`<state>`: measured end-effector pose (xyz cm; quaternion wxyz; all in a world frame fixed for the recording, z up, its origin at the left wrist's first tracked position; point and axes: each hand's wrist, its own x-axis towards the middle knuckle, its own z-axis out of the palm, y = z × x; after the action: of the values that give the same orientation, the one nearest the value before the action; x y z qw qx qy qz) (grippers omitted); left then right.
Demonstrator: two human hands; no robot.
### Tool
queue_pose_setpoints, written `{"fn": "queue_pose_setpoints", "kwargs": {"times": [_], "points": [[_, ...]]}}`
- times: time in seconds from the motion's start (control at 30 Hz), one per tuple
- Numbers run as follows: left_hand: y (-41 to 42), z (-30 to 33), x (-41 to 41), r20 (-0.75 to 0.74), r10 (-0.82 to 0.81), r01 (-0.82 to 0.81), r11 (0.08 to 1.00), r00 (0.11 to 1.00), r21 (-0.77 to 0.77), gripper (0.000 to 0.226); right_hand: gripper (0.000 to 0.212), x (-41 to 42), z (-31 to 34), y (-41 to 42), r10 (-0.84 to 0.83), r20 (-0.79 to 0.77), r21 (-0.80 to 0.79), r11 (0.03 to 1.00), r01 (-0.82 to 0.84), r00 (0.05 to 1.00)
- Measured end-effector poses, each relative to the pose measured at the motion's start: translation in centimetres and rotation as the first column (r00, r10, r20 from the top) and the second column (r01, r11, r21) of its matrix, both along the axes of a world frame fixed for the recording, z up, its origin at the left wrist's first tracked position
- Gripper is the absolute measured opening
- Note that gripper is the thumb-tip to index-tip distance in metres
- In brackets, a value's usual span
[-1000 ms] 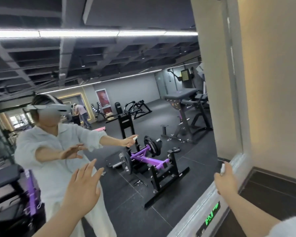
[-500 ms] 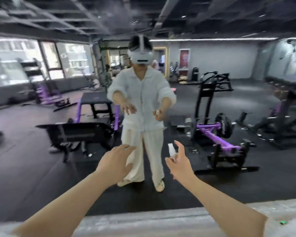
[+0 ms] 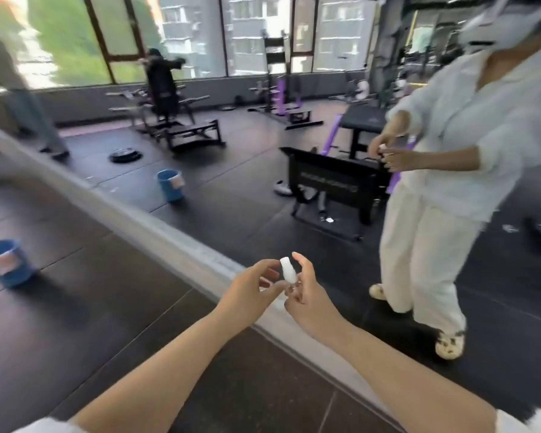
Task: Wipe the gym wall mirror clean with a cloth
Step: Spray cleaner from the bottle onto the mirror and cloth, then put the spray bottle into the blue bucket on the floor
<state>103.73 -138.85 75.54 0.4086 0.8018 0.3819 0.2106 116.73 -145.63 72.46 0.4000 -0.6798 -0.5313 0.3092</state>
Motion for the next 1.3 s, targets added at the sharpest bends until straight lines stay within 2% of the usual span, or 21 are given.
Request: {"fn": "queue_pose_setpoints", "kwargs": {"times": [0.13, 0.33, 0.43, 0.63, 0.77, 0.87, 1.07, 1.17, 1.3], "points": [[4.2, -1.2, -6.5, -0.011, 0.17, -0.17, 0.984, 0.985, -0.051, 0.003, 0.084, -5.8, -2.0, 6.0, 0.2, 0.078, -0.106, 0.976, -0.191, 0.977], [11.1, -3.4, -14.0, -0.046, 0.407, -0.409, 0.907, 0.912, -0.101, 0.009, 0.08, -11.7, -4.1, 16.4, 0.428, 0.107, -0.117, 0.902, -0.416, 0.897], [15.5, -4.3, -16.7, -0.054, 0.488, -0.491, 0.863, 0.871, -0.118, 0.004, 0.08, -14.1, -5.0, 22.4, 0.537, 0.066, -0.13, 0.84, -0.526, 0.841], [25.8, -4.9, -21.2, -0.063, 0.649, -0.652, 0.754, 0.759, -0.084, 0.002, 0.065, -17.9, -4.7, 35.6, 0.695, 0.074, -0.225, 0.71, -0.667, 0.715], [32.2, -5.2, -24.2, -0.066, 0.764, -0.766, 0.636, 0.642, -0.092, 0.005, 0.043, -21.2, -4.3, 44.1, 0.802, 0.134, -0.251, 0.595, -0.764, 0.581], [35.0, -5.8, -26.2, -0.059, 0.825, -0.825, 0.553, 0.562, -0.117, 0.01, 0.03, -24.0, -4.8, 48.7, 0.834, 0.183, -0.249, 0.551, -0.797, 0.52], [41.7, -7.0, -31.7, -0.108, 0.86, -0.864, 0.482, 0.498, -0.143, 0.004, 0.031, -30.4, -6.3, 56.2, 0.879, 0.175, -0.304, 0.477, -0.825, 0.444], [46.1, -7.9, -35.2, -0.102, 0.865, -0.868, 0.475, 0.491, -0.147, 0.004, 0.031, -34.1, -6.8, 60.6, 0.877, 0.192, -0.316, 0.48, -0.818, 0.441], [53.3, -8.6, -40.9, -0.099, 0.839, -0.842, 0.518, 0.534, -0.153, 0.004, 0.028, -39.5, -7.2, 67.3, 0.865, 0.219, -0.338, 0.501, -0.797, 0.45]]}}
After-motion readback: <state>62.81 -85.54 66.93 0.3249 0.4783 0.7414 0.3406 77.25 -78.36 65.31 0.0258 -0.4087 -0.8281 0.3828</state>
